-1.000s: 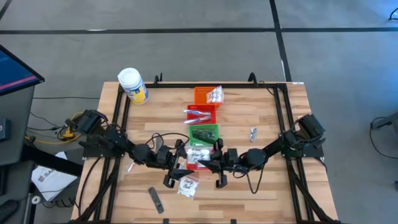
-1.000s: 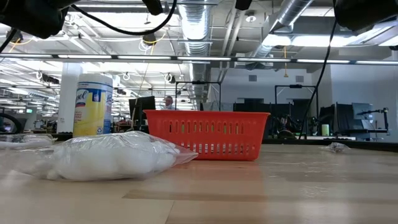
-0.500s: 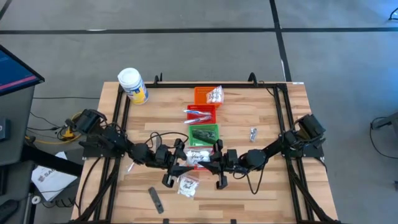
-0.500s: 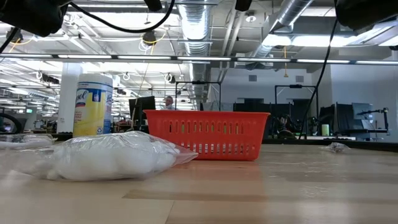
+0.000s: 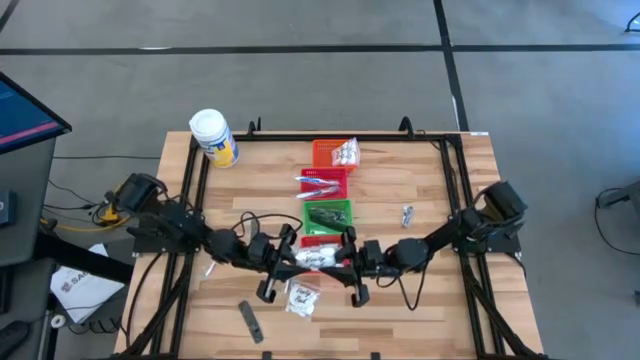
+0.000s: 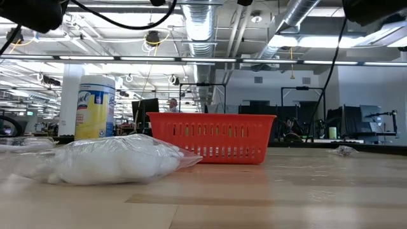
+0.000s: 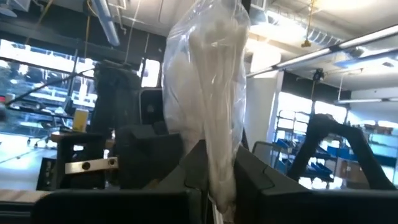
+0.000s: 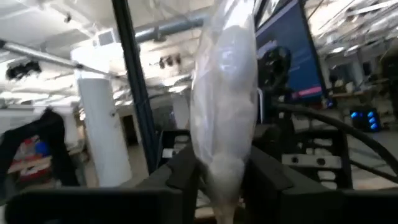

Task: Pick & Place Travel size toiletries
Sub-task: Put the transparent cotton pack into the orange basket

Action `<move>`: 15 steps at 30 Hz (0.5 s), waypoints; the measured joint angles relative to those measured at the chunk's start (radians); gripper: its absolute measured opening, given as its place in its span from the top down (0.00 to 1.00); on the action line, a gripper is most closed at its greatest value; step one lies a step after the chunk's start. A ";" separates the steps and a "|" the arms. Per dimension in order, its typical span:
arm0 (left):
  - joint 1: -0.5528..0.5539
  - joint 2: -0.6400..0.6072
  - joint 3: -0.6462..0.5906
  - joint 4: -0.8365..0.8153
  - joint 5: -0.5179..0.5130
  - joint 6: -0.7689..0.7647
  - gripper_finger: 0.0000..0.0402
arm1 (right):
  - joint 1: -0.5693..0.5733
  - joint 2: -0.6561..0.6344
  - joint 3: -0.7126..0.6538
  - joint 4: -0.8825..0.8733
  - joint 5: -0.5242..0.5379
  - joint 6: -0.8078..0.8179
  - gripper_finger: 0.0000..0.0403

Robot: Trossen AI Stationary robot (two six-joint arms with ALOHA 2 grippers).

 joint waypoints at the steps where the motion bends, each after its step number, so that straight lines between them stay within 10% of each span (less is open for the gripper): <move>1: -0.003 -0.015 -0.003 -0.025 0.003 0.000 0.94 | -0.002 -0.013 0.000 -0.029 -0.015 0.011 0.74; 15: -0.075 -0.365 -0.009 -0.611 -0.080 -0.075 0.96 | 0.006 -0.242 0.000 -0.505 -0.042 0.093 0.42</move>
